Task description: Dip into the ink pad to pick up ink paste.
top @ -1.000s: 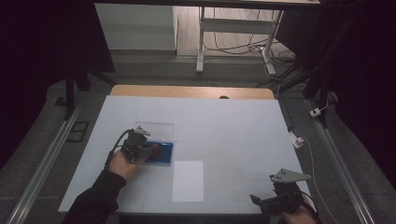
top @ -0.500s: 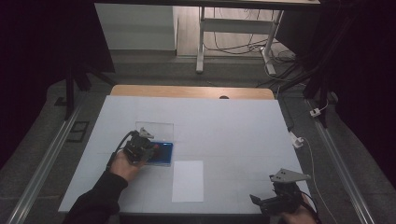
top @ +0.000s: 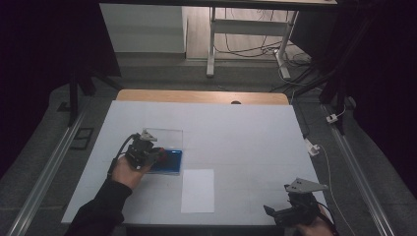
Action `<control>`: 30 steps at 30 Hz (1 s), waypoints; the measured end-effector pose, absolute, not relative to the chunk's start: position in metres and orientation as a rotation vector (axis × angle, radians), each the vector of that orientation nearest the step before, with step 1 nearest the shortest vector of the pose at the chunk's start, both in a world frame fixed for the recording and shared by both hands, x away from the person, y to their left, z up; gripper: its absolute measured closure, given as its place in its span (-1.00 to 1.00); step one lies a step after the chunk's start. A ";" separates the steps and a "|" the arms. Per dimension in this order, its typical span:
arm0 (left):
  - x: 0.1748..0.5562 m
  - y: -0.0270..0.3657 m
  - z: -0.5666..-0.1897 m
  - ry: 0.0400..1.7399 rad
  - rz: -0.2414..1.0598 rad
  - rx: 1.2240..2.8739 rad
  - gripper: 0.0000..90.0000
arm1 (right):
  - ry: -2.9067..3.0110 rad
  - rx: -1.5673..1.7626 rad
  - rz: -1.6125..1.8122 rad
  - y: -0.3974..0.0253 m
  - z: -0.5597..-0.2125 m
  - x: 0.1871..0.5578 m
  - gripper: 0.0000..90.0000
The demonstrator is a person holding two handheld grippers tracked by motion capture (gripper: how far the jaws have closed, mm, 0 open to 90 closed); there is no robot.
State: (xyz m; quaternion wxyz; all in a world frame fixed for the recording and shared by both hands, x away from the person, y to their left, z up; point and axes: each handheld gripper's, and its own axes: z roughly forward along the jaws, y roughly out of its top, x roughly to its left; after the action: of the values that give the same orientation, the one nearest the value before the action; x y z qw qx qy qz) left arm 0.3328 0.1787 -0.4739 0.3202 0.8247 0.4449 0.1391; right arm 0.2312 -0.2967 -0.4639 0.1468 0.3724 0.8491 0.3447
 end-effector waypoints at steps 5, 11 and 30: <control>0.331 0.185 -0.469 1.170 0.376 2.152 0.78 | 2.444 1.071 0.992 -0.297 -0.464 0.231 -1.00; 0.332 0.189 -0.469 1.177 0.374 2.145 0.78 | 2.444 1.070 0.989 -0.297 -0.464 0.231 -1.00; 0.344 0.189 -0.492 1.227 0.293 2.199 0.78 | 2.445 1.065 0.986 -0.296 -0.464 0.231 -1.00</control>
State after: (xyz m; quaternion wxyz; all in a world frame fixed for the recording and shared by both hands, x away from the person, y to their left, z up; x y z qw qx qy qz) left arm 0.3439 0.1894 -0.4924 0.2985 0.8279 0.4617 0.1105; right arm 0.2306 -0.2965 -0.4639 0.1487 0.3705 0.8503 0.3430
